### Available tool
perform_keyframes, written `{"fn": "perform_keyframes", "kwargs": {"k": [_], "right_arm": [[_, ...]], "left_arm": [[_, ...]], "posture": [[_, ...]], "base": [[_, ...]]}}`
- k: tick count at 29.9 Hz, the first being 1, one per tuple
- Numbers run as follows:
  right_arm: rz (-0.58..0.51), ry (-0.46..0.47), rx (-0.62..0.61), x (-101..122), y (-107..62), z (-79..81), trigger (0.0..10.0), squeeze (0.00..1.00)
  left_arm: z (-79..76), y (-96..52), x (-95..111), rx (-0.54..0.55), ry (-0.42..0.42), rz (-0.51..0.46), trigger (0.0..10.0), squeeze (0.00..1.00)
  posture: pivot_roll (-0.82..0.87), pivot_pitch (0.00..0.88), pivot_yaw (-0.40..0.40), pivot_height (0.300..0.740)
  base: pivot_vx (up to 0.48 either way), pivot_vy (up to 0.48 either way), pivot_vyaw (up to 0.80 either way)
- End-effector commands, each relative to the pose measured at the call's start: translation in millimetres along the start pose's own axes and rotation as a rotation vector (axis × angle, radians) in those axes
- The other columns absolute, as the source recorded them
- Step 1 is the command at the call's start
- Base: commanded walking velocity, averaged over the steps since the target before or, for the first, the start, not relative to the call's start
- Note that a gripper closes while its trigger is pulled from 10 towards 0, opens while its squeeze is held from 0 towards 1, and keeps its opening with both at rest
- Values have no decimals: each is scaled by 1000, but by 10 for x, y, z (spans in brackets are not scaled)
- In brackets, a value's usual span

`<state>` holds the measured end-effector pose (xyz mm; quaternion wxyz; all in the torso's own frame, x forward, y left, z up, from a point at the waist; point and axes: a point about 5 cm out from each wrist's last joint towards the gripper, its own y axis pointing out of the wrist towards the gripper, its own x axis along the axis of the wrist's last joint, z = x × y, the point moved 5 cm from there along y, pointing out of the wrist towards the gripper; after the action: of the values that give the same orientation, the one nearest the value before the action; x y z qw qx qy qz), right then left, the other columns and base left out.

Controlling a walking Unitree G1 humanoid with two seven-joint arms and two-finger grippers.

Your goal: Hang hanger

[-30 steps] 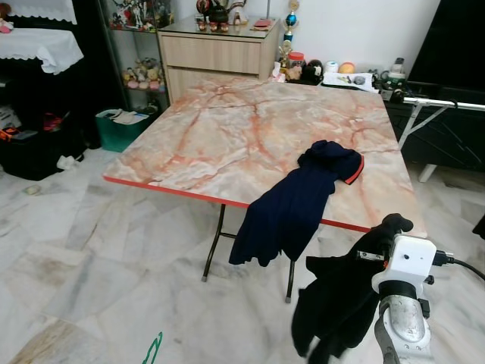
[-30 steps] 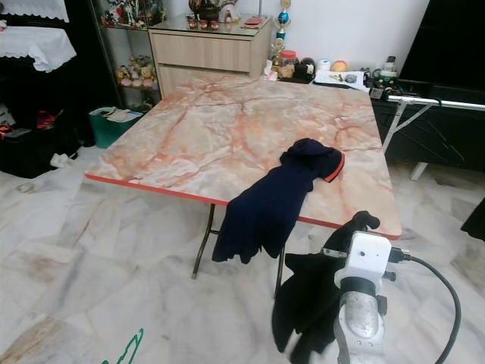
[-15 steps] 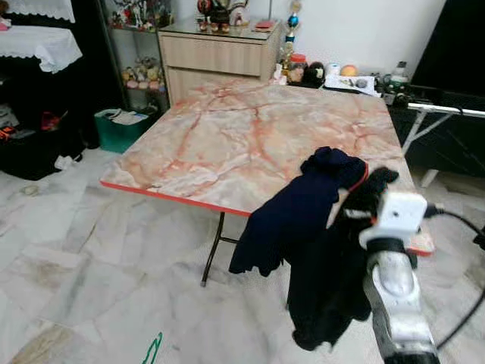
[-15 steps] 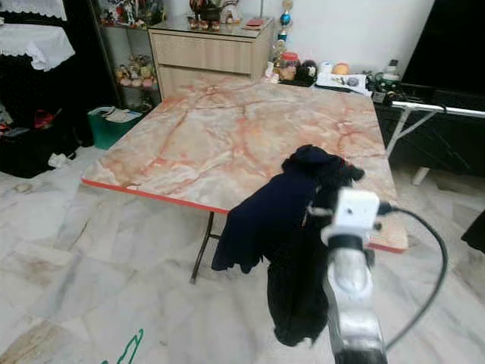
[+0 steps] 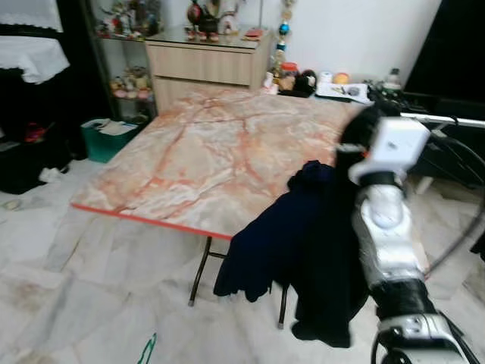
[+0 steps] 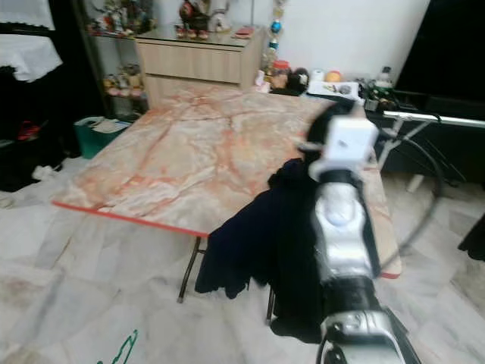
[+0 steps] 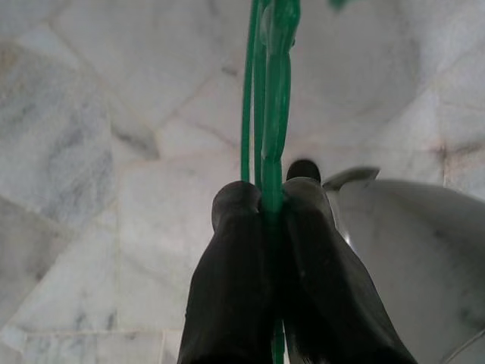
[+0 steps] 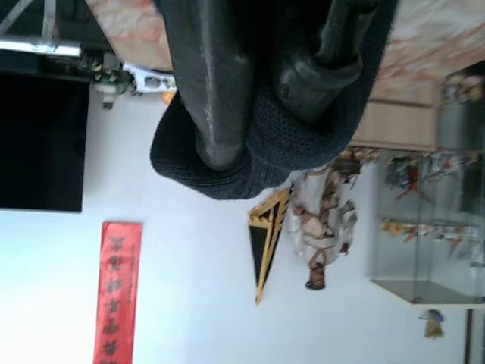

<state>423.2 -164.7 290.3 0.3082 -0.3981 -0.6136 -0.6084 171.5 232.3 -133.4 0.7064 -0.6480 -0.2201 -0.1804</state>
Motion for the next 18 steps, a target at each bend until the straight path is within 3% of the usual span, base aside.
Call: {"fn": "perform_keyframes", "kwargs": {"k": [1,6,18], "right_arm": [[-26,2,-67,69,61,-214,10000,0],[5,-61,-75,20,136,-239,10000,0],[41,-117,-16,-174,42,-206,10000,0]], "left_arm": [[-51,-5,-73,-12,6,26,10000,0],[-48,-6,-83,-13,6,30,10000,0],[-51,-14,-125,-13,8,42,10000,0]], "posture": [[112,0,-1,740],[114,0,-1,740],[110,0,-1,740]], "base": [[311,0,0],[309,0,0],[310,0,0]]}}
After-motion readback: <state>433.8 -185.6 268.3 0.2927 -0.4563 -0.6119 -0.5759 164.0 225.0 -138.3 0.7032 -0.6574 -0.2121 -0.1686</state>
